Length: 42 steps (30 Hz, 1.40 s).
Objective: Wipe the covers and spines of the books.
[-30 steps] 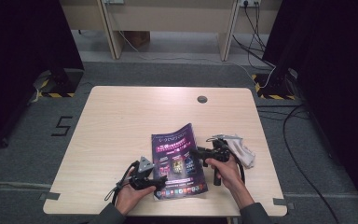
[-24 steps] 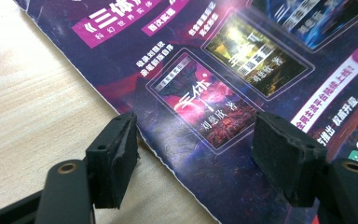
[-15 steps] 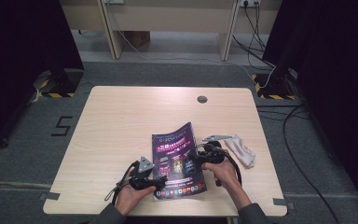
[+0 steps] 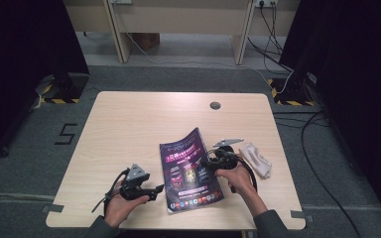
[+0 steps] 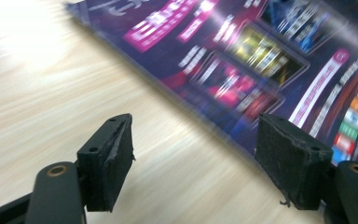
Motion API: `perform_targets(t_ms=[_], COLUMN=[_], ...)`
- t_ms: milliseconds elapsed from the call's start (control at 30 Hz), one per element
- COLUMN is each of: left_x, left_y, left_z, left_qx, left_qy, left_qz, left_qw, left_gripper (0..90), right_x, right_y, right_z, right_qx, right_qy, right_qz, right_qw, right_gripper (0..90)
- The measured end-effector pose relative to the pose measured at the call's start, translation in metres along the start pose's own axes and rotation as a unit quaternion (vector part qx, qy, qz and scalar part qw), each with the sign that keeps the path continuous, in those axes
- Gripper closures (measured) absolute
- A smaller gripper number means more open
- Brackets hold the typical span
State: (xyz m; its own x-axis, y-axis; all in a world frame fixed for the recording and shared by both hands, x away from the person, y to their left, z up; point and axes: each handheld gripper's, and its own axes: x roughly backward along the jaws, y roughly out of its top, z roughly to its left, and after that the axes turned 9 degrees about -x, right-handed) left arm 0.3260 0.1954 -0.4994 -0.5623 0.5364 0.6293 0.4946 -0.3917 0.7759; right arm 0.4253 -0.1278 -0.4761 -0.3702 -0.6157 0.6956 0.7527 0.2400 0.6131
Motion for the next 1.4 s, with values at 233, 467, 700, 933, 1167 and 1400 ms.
perform_targets(t_ms=[233, 467, 700, 933, 1167, 1400], left_x=[0.005, 0.005, 0.003, 0.002, 0.001, 0.004], left_y=[-0.006, -0.006, -0.006, -0.006, -0.005, -0.006], left_z=[0.011, 0.018, 0.018, 0.017, 0.017, 0.020], left_qx=[0.007, 0.023, 0.022, 0.020, 0.020, 0.025], left_qy=[0.011, 0.015, 0.015, 0.016, 0.018, 0.022], left_qz=[0.003, 0.000, 0.000, 0.000, 0.003, -0.002], left_qw=[0.9999, 0.9996, 0.9996, 0.9997, 0.9996, 0.9994], left_gripper=[26.1, 26.2, 26.2, 26.4, 26.4, 26.5], right_x=[0.007, 0.015, 0.023, 0.032, 0.026, 0.006], right_y=[0.030, 0.069, 0.097, 0.122, 0.135, 0.128], right_z=[0.011, 0.031, 0.043, 0.049, 0.064, 0.090], right_qx=[0.048, 0.114, 0.164, 0.195, 0.247, 0.275], right_qy=[-0.033, -0.083, -0.133, -0.195, -0.256, -0.223], right_qz=[0.015, 0.045, 0.058, 0.055, 0.070, 0.103], right_qw=[0.9982, 0.9890, 0.9757, 0.9596, 0.9322, 0.9296], right_gripper=[81.3, 83.9, 83.9, 83.9, 83.8, 83.7])
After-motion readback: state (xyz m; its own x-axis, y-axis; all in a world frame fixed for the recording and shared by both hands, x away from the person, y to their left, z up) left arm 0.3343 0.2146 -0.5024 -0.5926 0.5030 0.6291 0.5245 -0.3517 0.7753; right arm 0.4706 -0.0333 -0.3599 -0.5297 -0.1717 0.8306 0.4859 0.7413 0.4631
